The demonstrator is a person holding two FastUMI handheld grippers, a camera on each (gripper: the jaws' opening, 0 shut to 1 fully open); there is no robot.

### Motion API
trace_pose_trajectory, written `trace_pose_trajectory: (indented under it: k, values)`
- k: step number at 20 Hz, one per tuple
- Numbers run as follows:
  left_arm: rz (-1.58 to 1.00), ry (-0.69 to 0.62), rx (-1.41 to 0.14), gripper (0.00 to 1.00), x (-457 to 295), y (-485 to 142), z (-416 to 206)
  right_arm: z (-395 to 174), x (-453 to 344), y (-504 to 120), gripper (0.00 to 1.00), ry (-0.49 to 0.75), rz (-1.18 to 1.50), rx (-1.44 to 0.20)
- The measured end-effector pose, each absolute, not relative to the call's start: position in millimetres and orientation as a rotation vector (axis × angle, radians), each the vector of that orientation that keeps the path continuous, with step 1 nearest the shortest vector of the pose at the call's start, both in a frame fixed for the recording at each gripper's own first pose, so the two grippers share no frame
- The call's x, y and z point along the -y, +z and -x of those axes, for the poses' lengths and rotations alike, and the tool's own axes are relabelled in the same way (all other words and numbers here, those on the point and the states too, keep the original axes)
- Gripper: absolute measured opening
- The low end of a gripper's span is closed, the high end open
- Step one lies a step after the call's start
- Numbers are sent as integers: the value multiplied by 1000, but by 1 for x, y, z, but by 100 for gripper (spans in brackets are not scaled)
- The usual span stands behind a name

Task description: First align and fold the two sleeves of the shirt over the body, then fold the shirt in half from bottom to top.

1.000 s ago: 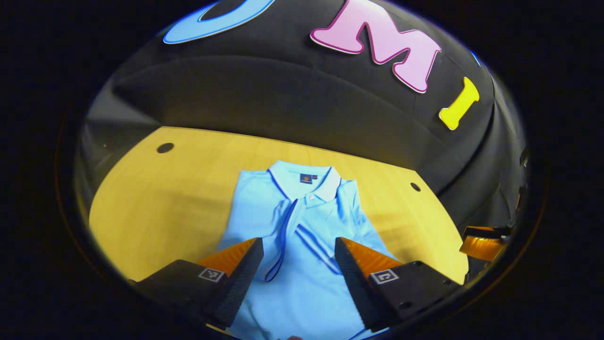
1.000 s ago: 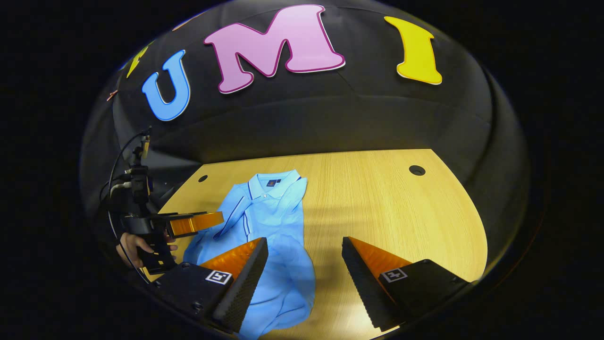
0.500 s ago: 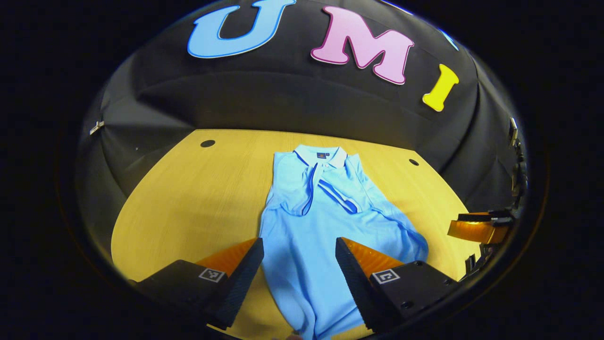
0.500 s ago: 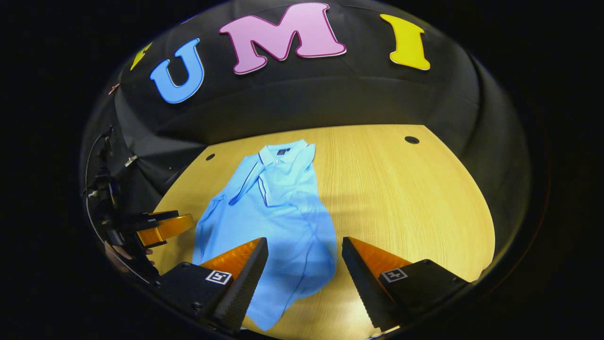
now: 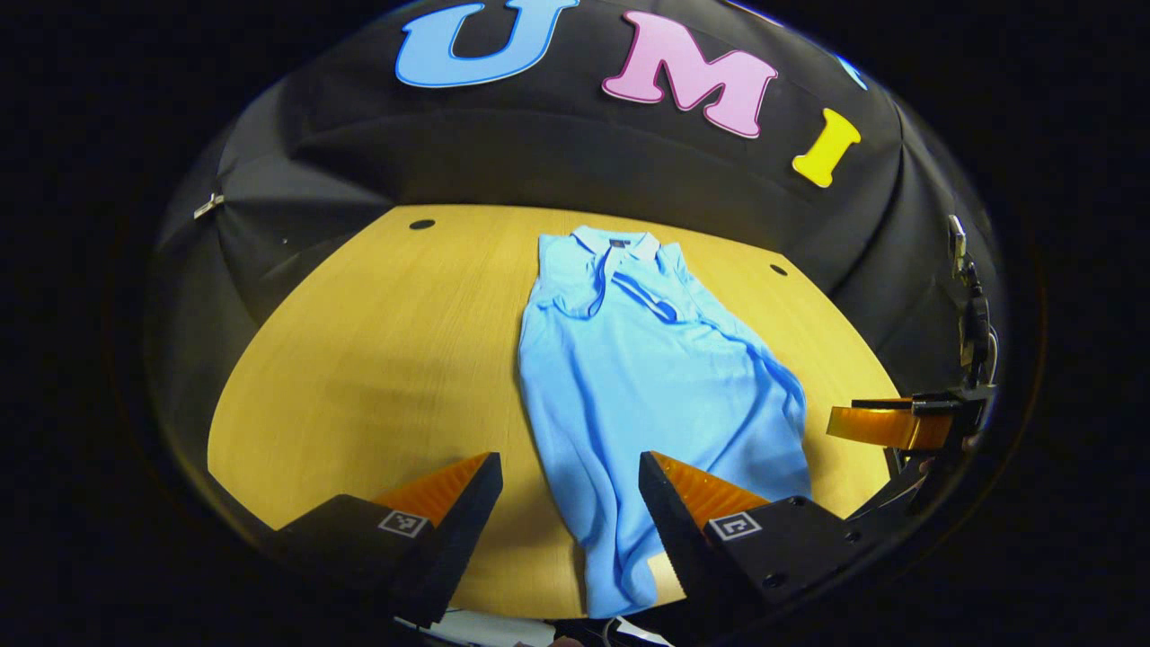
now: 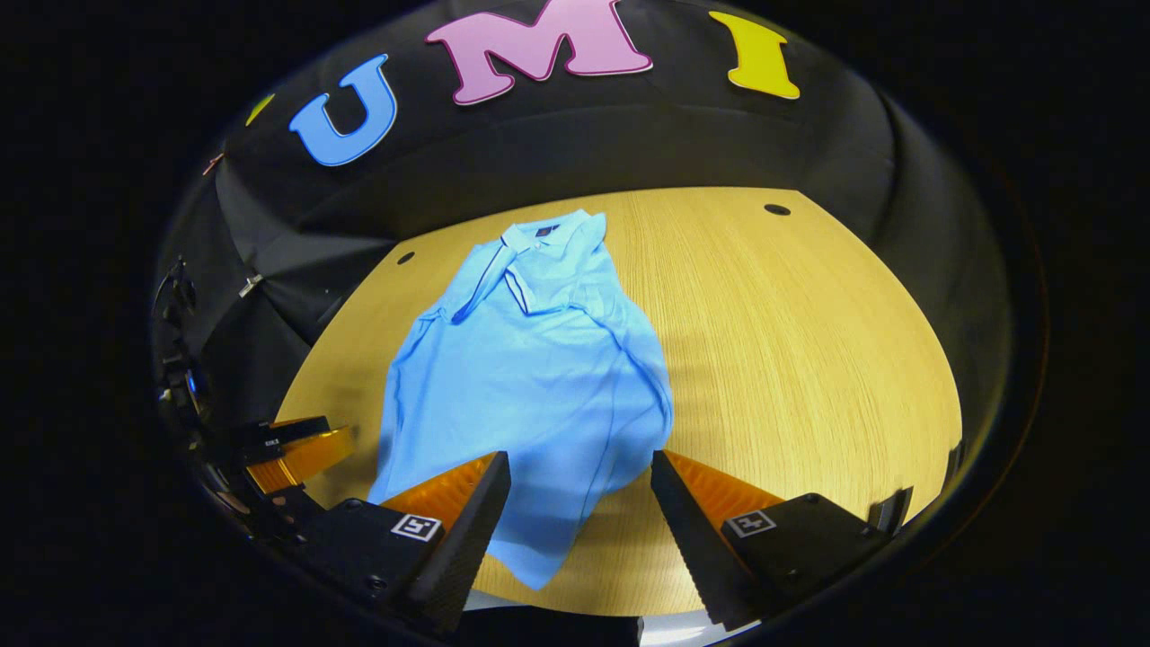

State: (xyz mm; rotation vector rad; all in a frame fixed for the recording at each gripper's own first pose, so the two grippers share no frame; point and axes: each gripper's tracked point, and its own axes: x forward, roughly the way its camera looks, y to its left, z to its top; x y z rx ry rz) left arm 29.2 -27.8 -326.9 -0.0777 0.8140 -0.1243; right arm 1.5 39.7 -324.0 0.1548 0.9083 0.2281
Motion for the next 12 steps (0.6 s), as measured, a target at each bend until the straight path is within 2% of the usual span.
trace_pose_trajectory:
  k: [7,12]
  values:
    - [66,-105,-904,98,43,-365,26,40,-47,-362,99,210,-161,-986]
    - [5,-61,-924,99,43,-382,32,51,-49,-381,98,206,-128,-1012]
